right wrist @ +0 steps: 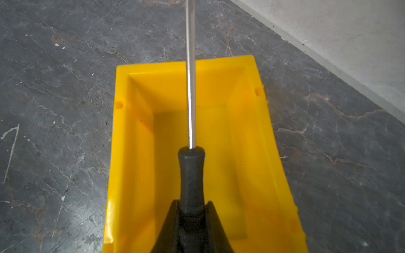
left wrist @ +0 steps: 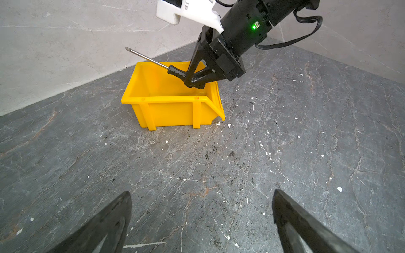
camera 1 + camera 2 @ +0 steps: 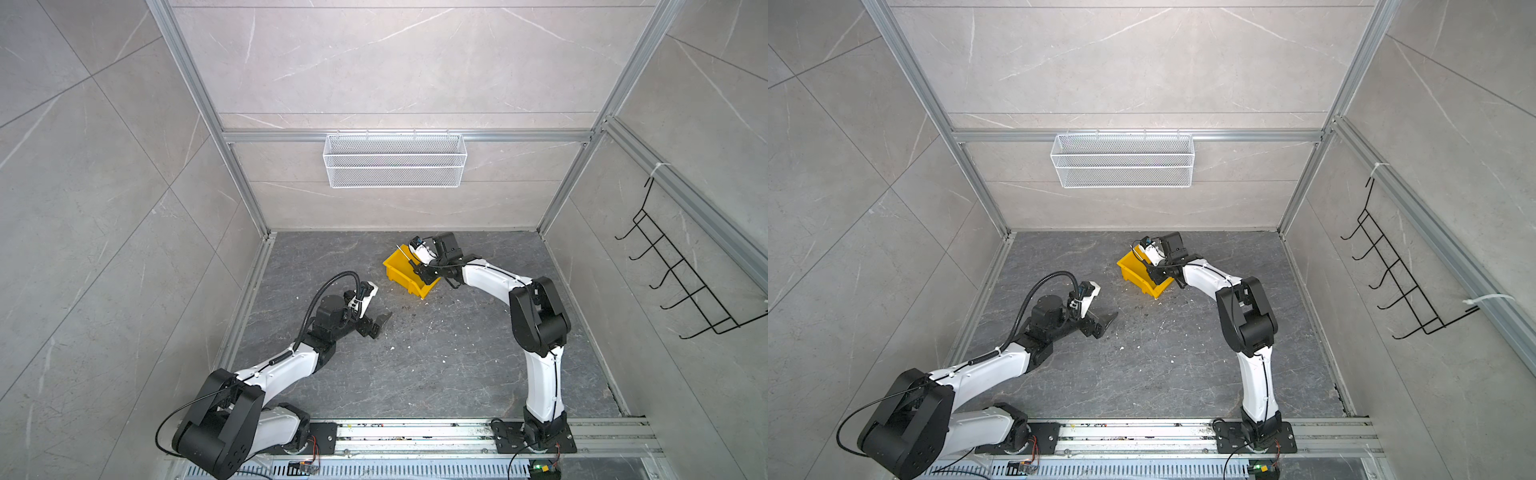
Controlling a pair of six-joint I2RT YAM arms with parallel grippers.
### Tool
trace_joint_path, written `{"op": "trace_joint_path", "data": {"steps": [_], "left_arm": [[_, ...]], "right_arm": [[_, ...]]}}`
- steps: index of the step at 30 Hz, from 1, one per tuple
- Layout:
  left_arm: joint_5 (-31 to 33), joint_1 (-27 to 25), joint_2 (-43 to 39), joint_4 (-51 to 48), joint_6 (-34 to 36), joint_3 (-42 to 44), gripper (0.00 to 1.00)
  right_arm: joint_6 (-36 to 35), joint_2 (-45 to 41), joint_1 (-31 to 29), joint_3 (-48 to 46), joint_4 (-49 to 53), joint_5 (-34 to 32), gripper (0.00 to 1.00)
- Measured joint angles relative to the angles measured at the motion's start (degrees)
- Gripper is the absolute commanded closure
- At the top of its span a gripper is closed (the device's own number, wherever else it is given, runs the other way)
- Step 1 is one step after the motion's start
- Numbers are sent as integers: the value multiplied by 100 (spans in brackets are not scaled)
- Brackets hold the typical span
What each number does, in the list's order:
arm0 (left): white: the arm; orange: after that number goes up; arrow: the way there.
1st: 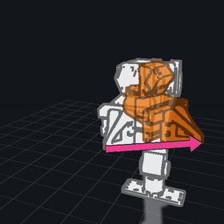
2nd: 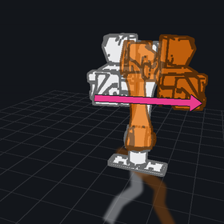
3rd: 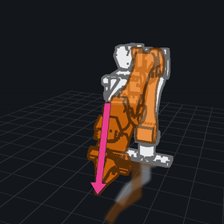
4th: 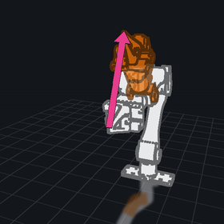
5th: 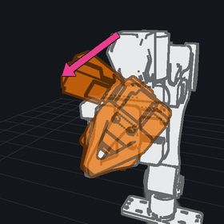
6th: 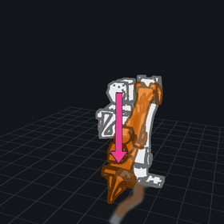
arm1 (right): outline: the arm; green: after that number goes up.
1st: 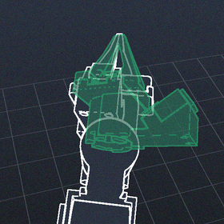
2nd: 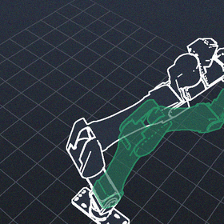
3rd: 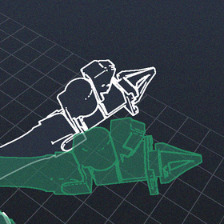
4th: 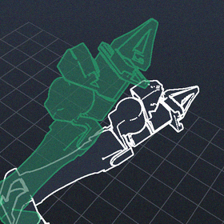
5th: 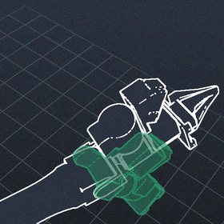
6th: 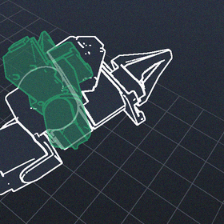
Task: Put the screwdriver in the bin
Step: 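Lift the screwdriver with the right gripper and carry it over the yellow bin, then lower the screwdriver into the yellow bin and open the right gripper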
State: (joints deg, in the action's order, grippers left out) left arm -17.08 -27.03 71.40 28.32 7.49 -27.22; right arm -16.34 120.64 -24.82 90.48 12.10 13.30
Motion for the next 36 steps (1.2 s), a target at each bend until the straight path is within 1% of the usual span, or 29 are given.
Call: {"op": "trace_joint_path", "data": {"steps": [5, 11, 15, 20, 23, 25, 27, 29, 33, 36], "left_arm": [[2, 0, -76, 0, 2, 0, 0], [2, 0, -85, -2, 7, 0, 0], [2, 0, -92, -2, 24, 0, 0], [2, 0, -125, -2, 24, 0, 0], [4, 0, -195, -4, 24, 0, 0], [7, 0, -243, -4, 26, 0, 0], [9, 0, -282, -9, 44, 0, 0], [13, 0, -310, -24, 52, 2, 0], [39, 0, -337, -94, 66, 2, 0], [59, 0, -339, -138, 83, 2, 0]], "right_arm": [[57, 4, -2, 59, 197, -44, 100], [380, 4, -2, 59, 490, -85, 100], [516, 9, 0, 72, 638, -109, 96], [660, 240, 0, 404, 940, -155, 96], [756, 374, 0, 544, 1095, -205, 94], [787, 450, -2, 608, 1176, -219, 89], [811, 474, -2, 619, 1257, -238, 78], [837, 474, -2, 619, 1298, -247, 72], [846, 474, -2, 619, 1292, -238, 61], [828, 455, -2, 586, 1231, -236, 56]]}}
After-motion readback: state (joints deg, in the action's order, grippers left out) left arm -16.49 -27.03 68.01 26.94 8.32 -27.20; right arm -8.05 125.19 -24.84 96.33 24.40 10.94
